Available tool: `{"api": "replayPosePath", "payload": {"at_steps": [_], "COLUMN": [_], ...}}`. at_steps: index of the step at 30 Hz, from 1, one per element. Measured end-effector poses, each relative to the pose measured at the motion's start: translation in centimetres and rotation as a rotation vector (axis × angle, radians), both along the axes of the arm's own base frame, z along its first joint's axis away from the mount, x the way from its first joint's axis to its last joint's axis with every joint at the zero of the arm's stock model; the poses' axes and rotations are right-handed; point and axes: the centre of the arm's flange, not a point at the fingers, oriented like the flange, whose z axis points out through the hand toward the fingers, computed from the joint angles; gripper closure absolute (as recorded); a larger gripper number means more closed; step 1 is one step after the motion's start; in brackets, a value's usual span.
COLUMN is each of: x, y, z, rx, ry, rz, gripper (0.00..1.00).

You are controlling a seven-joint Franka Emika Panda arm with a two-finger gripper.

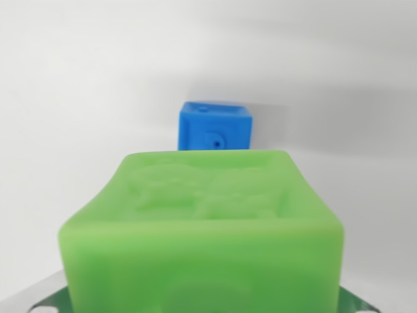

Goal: Stack cube

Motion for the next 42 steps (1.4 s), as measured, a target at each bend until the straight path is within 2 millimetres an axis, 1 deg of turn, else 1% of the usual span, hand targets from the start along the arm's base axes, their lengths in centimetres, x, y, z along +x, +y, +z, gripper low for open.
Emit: {"api": "replayPosePath", "payload": {"at_steps": [3,9,23,37,42], "x": [-0.1,-0.1,-0.1,-0.2,-0.2], "y": [-0.1,-0.1,-0.1,-0.1,-0.1], "z": [-0.7,-3.2,-7.0,-10.0,-10.8], "rx": [0.001,0.000,-0.001,-0.001,-0.001], "ry": [0.002,0.010,0.009,0.009,0.009], "rz": [-0.003,-0.005,-0.008,-0.008,-0.008], "gripper": [1.00,1.00,1.00,1.00,1.00]}}
